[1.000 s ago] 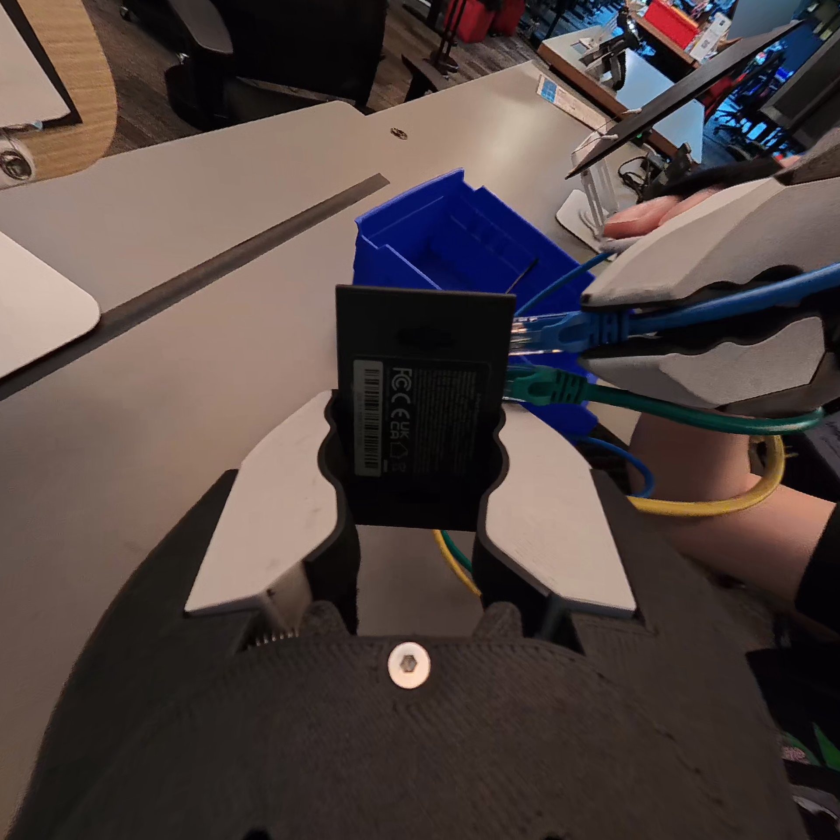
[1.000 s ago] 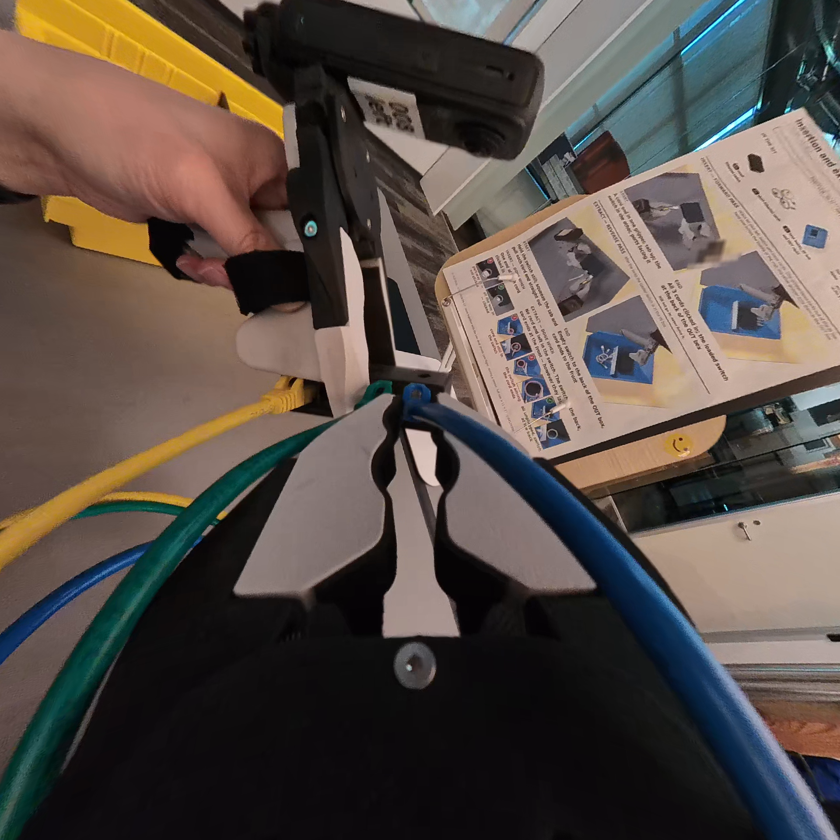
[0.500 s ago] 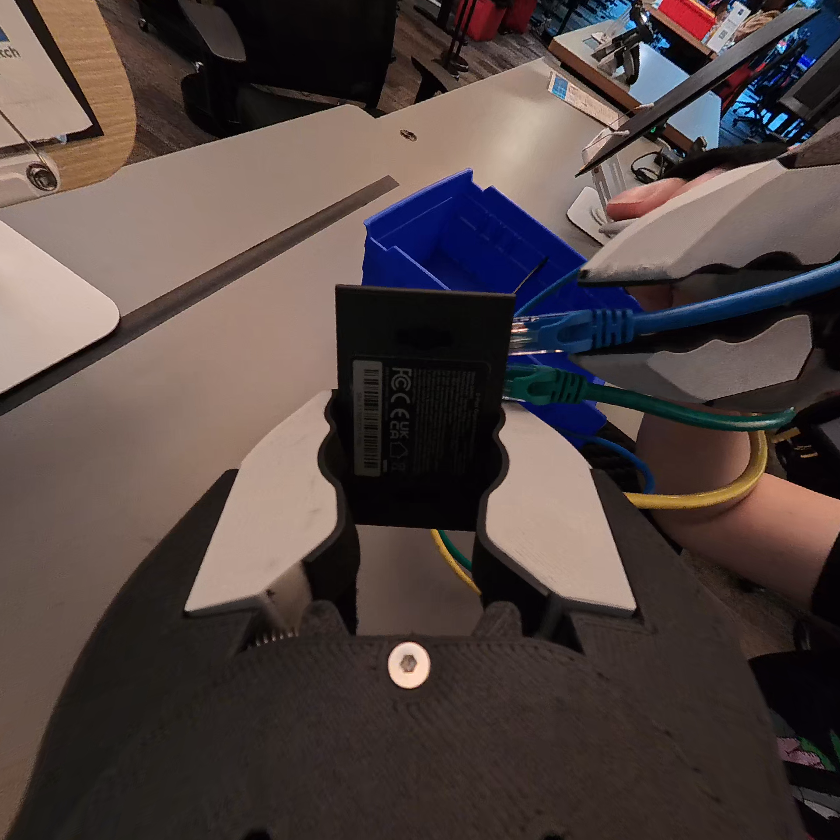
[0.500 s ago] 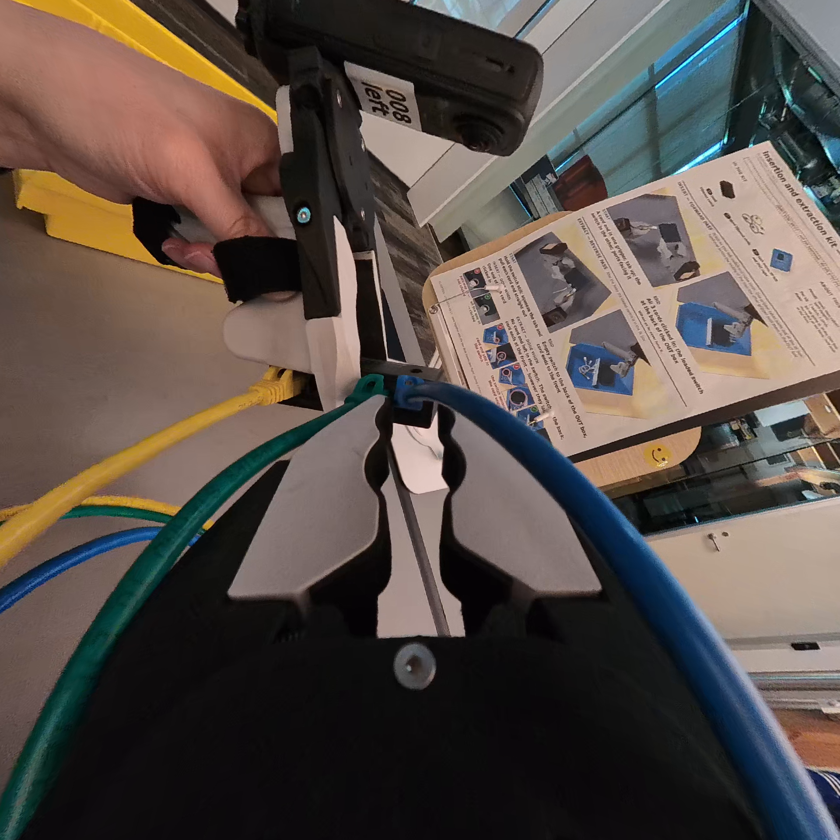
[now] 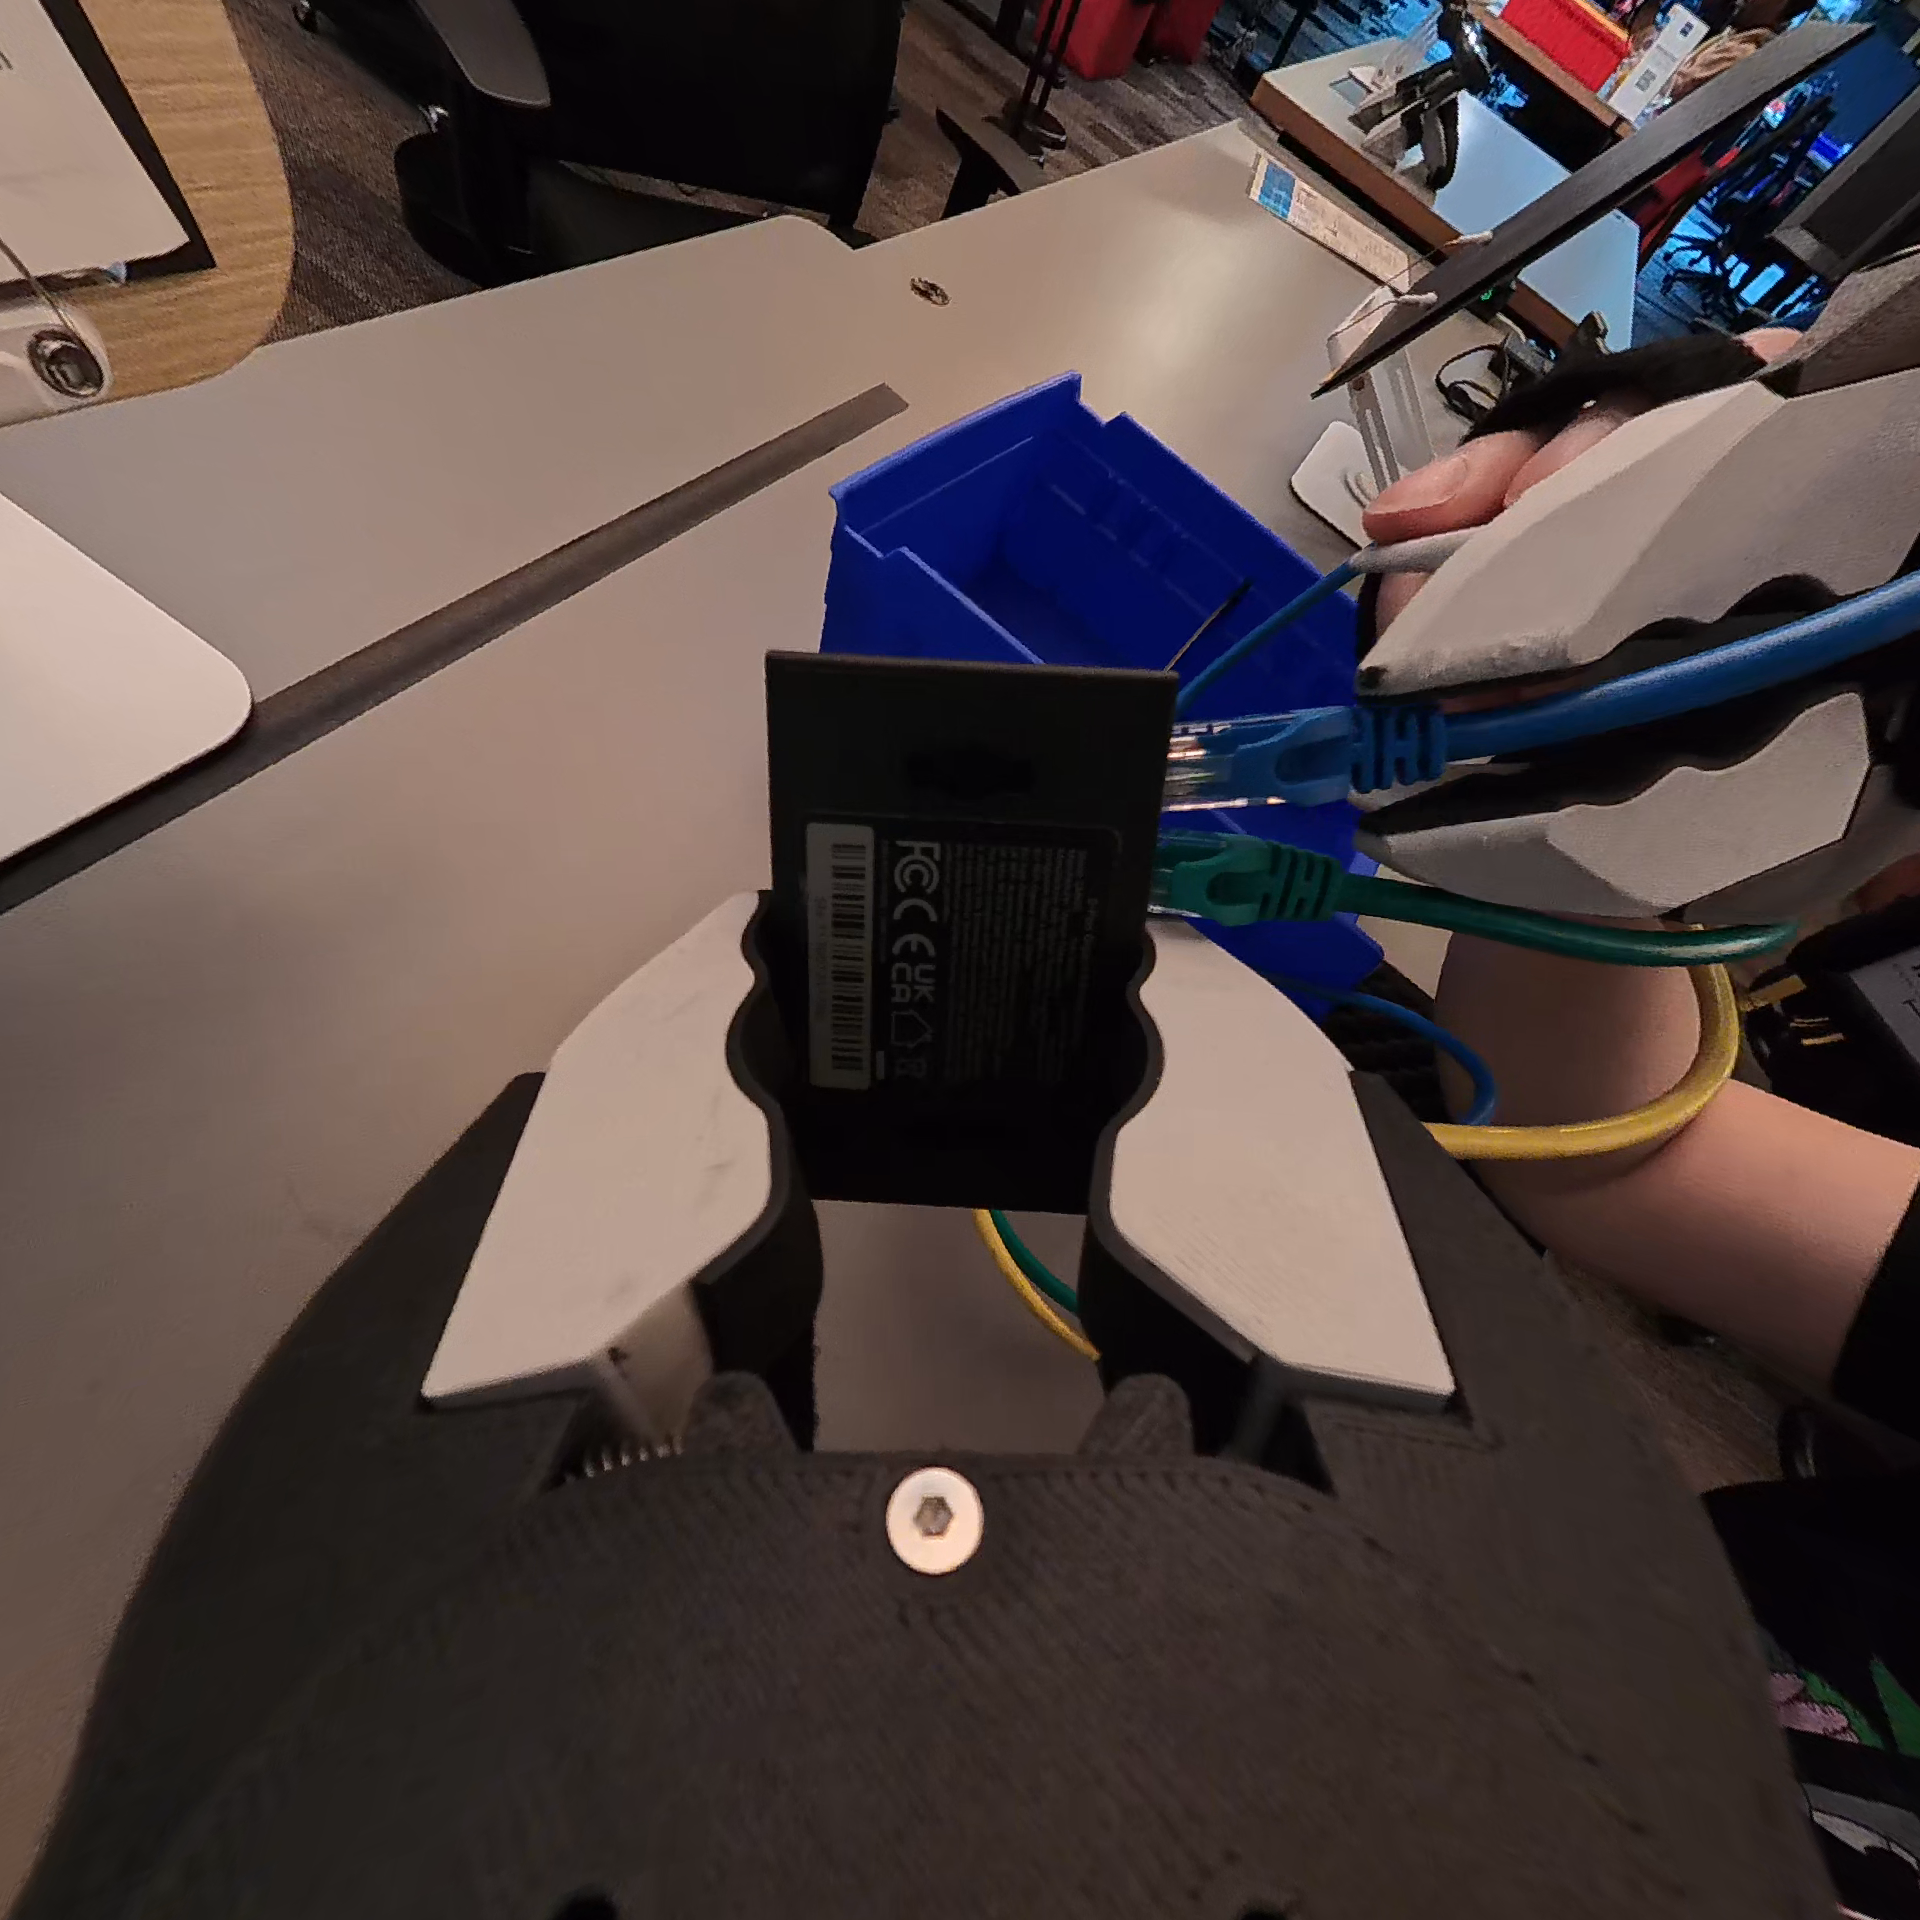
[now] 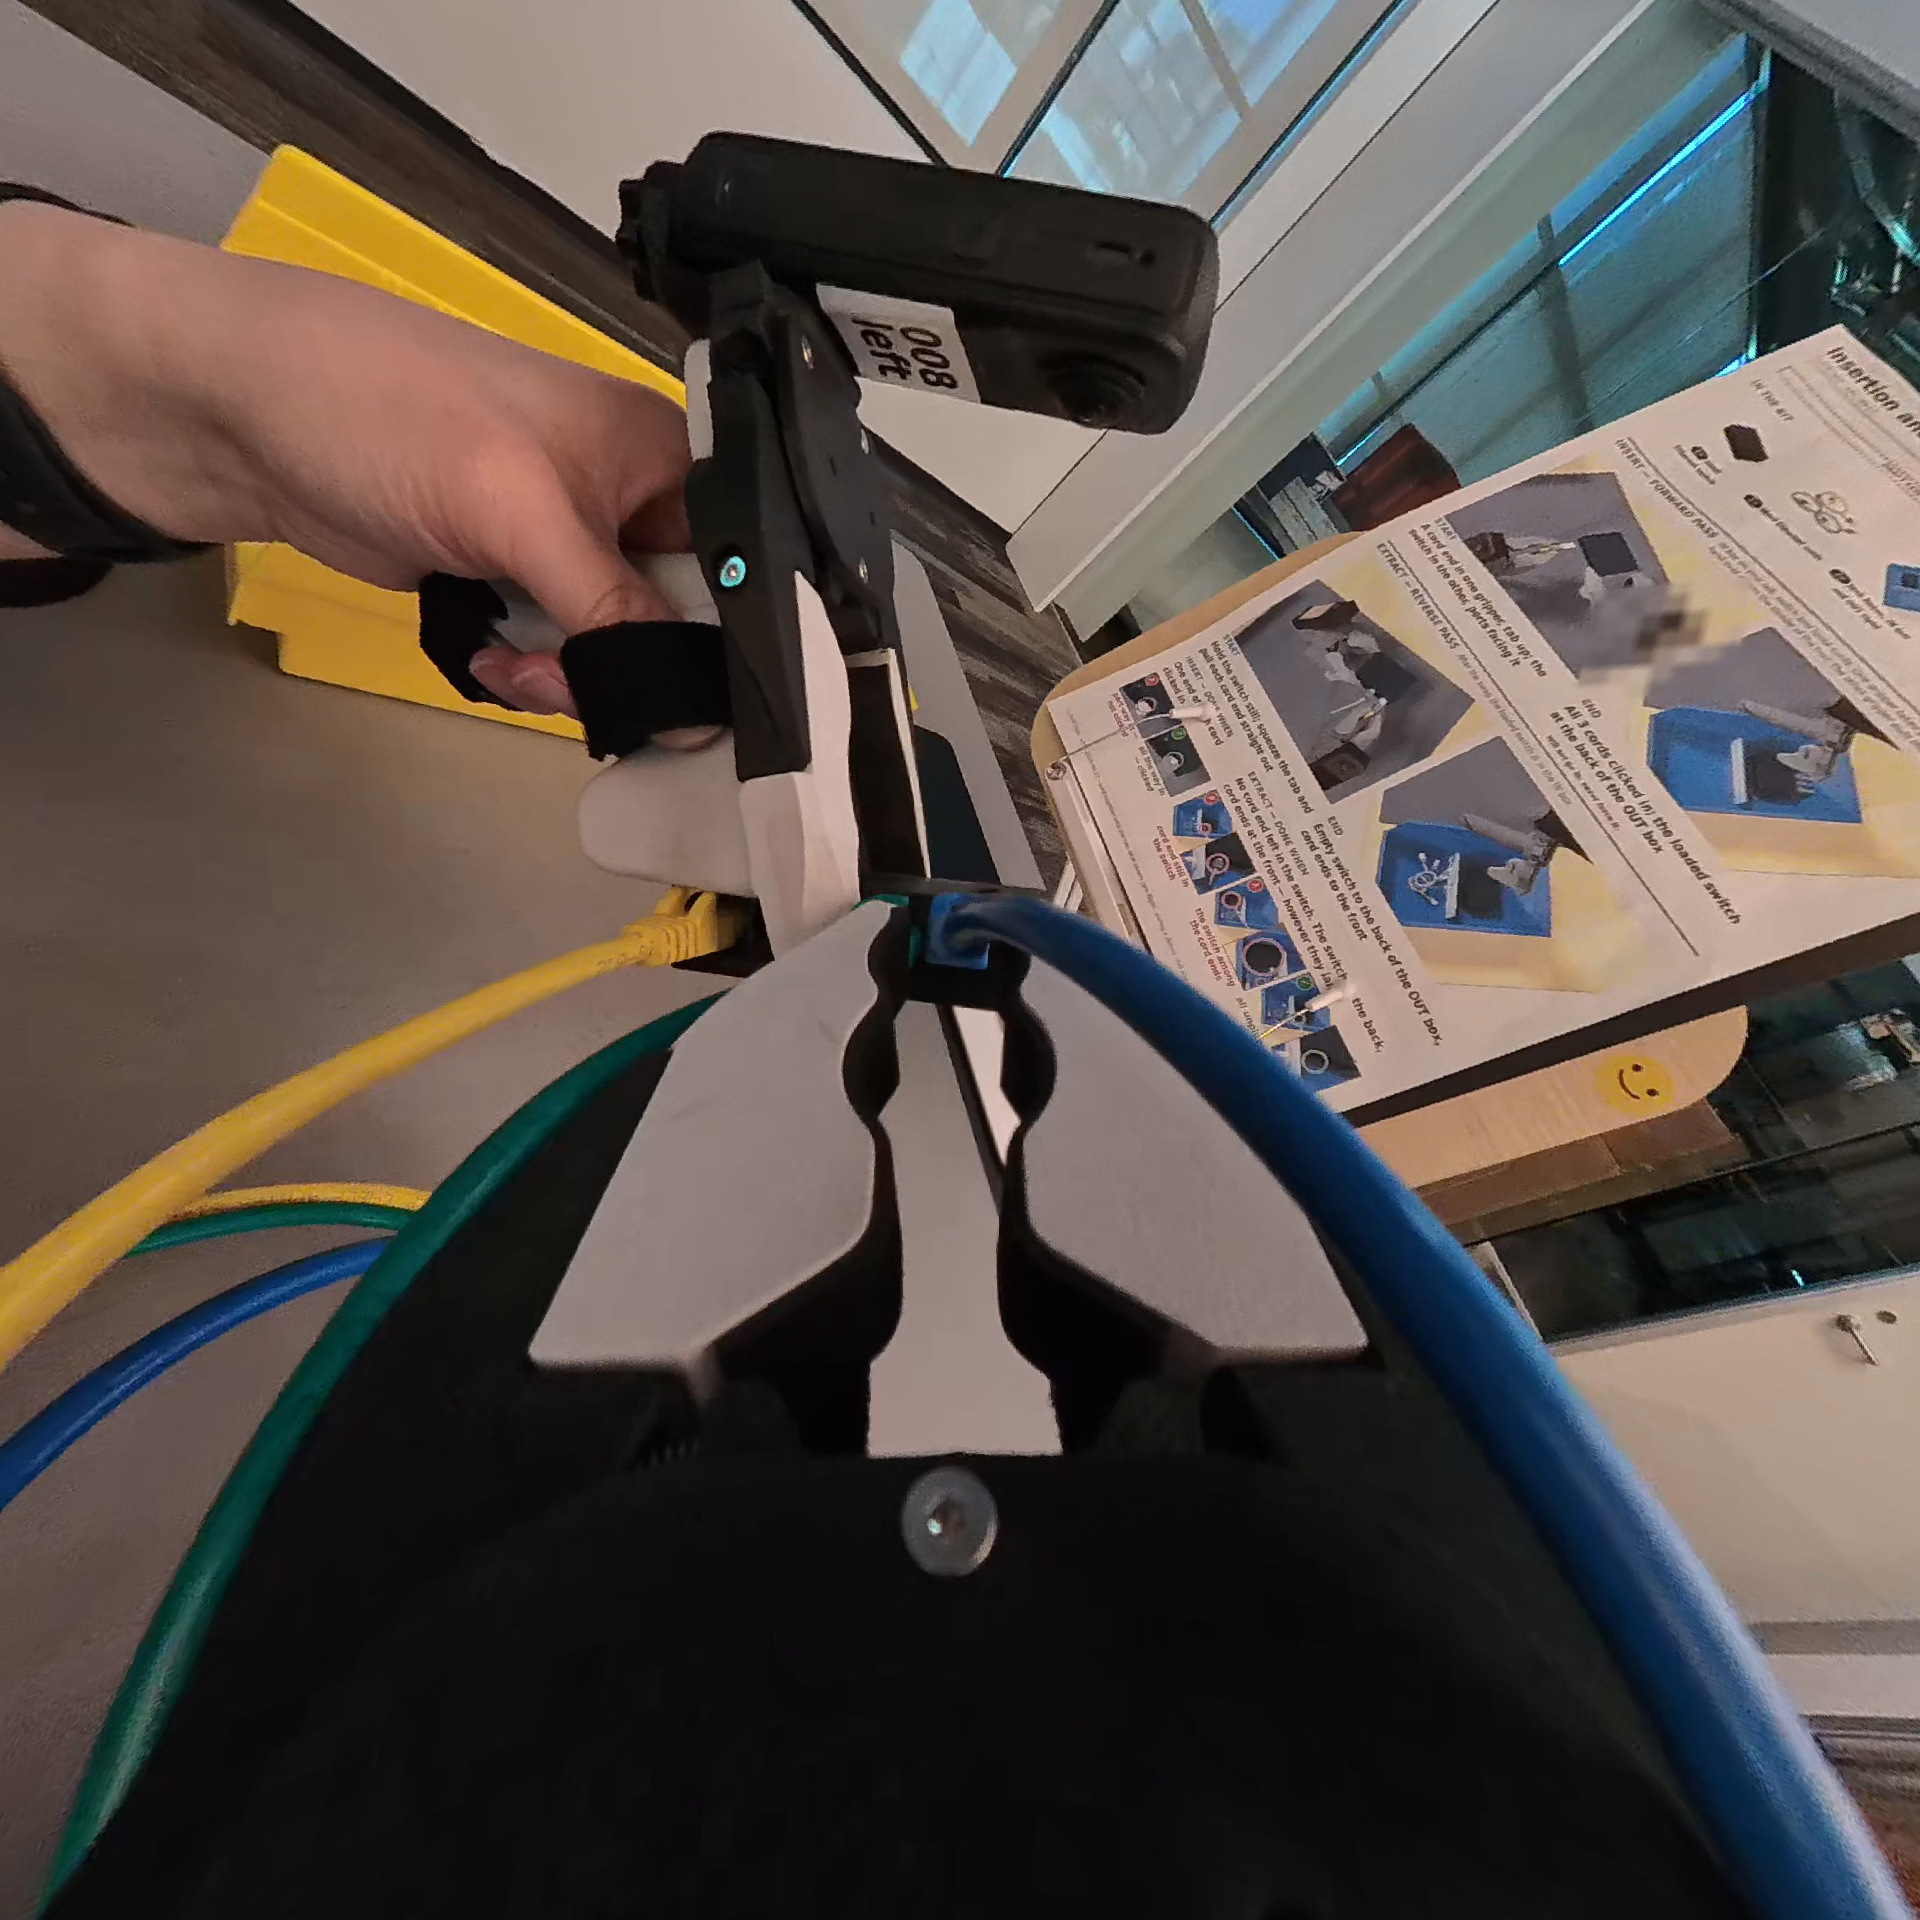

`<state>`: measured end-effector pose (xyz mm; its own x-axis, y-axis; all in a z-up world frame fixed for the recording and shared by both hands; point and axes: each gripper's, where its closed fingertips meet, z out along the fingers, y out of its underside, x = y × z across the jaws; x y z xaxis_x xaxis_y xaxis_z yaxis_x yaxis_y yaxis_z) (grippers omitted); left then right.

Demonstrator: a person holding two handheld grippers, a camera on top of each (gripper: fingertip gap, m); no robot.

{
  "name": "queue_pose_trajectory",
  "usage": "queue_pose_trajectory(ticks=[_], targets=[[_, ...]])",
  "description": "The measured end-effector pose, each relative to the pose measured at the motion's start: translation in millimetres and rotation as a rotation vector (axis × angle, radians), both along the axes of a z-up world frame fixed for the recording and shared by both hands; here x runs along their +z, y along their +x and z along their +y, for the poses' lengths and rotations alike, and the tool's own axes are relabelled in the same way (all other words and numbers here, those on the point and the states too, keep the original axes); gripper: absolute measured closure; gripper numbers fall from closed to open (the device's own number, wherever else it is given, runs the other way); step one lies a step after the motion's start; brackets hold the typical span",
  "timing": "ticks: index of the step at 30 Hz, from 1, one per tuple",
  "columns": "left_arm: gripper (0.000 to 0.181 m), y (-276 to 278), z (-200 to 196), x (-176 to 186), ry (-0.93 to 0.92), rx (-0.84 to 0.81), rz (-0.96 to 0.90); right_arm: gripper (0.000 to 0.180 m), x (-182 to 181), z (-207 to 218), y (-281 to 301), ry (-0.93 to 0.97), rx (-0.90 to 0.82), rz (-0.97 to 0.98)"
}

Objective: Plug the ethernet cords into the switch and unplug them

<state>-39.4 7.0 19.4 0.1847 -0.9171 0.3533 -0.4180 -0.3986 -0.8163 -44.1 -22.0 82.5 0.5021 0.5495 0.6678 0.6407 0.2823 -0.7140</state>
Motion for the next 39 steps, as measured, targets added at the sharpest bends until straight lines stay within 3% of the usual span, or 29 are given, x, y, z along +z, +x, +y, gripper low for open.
queue_pose_trajectory(ticks=[1,27,39], targets=[[0.121,0.0,0.2,-0.3,-0.002,0.0,0.001,0.164,-0.5,0.2,0.1,-0.002,0.002,0.002],[0.121,1.3,1.2,-6.9,-0.035,-0.007,0.011,0.17,2.3,3.9,-1.5,0.049,-0.021,-0.011],[0.121,0.1,11.9,-4.6,0.036,0.057,0.01,0.172,-2.4,8.3,0.6,0.075,-0.045,-0.059]])
